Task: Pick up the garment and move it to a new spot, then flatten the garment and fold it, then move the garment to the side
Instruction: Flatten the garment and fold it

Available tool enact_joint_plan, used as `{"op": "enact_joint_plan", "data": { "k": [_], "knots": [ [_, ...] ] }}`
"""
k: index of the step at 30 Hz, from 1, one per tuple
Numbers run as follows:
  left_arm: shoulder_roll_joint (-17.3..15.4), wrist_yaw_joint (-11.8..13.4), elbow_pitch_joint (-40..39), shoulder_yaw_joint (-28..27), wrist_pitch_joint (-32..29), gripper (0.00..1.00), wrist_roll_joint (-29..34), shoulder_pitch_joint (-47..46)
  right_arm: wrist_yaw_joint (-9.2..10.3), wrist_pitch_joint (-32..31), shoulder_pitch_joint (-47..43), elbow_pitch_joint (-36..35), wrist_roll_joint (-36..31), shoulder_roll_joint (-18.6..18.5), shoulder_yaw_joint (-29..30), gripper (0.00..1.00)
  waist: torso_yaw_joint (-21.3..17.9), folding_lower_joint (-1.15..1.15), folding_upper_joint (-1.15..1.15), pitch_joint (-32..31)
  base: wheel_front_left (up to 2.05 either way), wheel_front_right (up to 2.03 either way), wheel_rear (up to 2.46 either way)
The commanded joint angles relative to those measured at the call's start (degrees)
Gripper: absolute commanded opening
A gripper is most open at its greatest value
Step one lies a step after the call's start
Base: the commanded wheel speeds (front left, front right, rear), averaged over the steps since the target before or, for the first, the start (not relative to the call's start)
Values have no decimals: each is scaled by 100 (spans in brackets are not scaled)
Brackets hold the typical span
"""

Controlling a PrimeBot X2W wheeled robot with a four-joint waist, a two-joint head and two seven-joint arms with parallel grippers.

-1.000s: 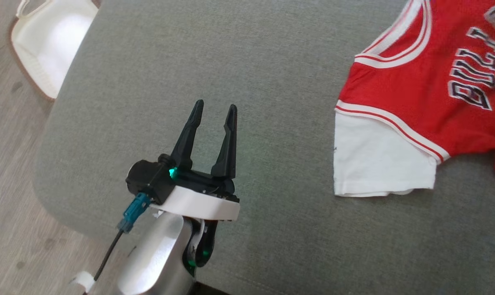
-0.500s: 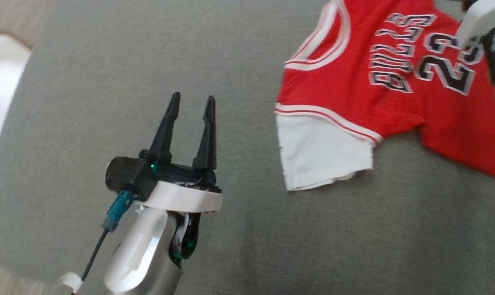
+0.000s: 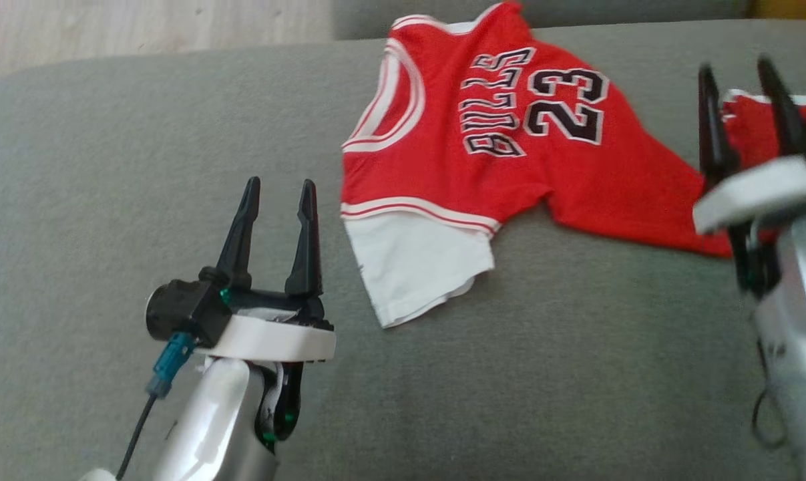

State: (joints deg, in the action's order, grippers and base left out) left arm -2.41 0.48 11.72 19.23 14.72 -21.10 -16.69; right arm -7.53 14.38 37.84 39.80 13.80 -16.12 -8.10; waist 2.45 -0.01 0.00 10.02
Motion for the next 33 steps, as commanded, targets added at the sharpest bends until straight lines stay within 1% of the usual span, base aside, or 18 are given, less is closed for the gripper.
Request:
{"op": "enact_joint_plan", "data": {
  "k": [1, 6, 9, 12, 17, 21, 25, 28, 33],
  "knots": [
    [-47, -23, -125, -206, 28, 100, 48, -33, 4, 61, -304, -466, -29, 155, 131, 100, -196, 1, 0, -117, 0, 0, 0],
    [-47, -40, -46, -251, 28, 100, 70, 27, 4, 37, -1492, -1518, -237, 726, 692, 100, -361, 1, 0, -138, 0, 0, 0],
    [-47, -63, 21, -251, 28, 100, 83, 45, 4, -16, -2066, -1982, -397, 1022, 809, 100, -436, 1, 0, -126, 0, 0, 0],
    [-47, -80, 81, -252, 28, 100, 103, 44, 4, -54, -2401, -2299, -503, 1186, 820, 100, -500, 1, 0, -104, 0, 0, 0],
    [-47, -111, 149, -284, 28, 100, 161, -10, 4, -139, -2503, -2660, -568, 1291, 773, 100, -627, 1, 0, -12, 0, 0, 0],
    [-47, -127, 265, -251, 28, 100, 208, -92, 4, -192, -2491, -2808, -584, 1308, 740, 100, -681, 1, 0, 67, 0, 0, 0],
    [-47, -58, 807, -152, 16, 100, 261, -214, 4, -223, -2497, -2916, -593, 1318, 751, 100, -778, 1, 0, 176, 0, 0, 0],
    [-47, -58, 1342, 4, -247, 100, 259, -325, 4, -226, -2505, -2939, -553, 1321, 755, 100, -851, 1, 0, 242, 0, 0, 0],
    [-47, -21, 1887, 252, -775, 100, 161, -428, 4, -202, -2495, -2895, -454, 1323, 728, 100, -939, 1, 0, 299, 0, 0, 0]
  ]
}}
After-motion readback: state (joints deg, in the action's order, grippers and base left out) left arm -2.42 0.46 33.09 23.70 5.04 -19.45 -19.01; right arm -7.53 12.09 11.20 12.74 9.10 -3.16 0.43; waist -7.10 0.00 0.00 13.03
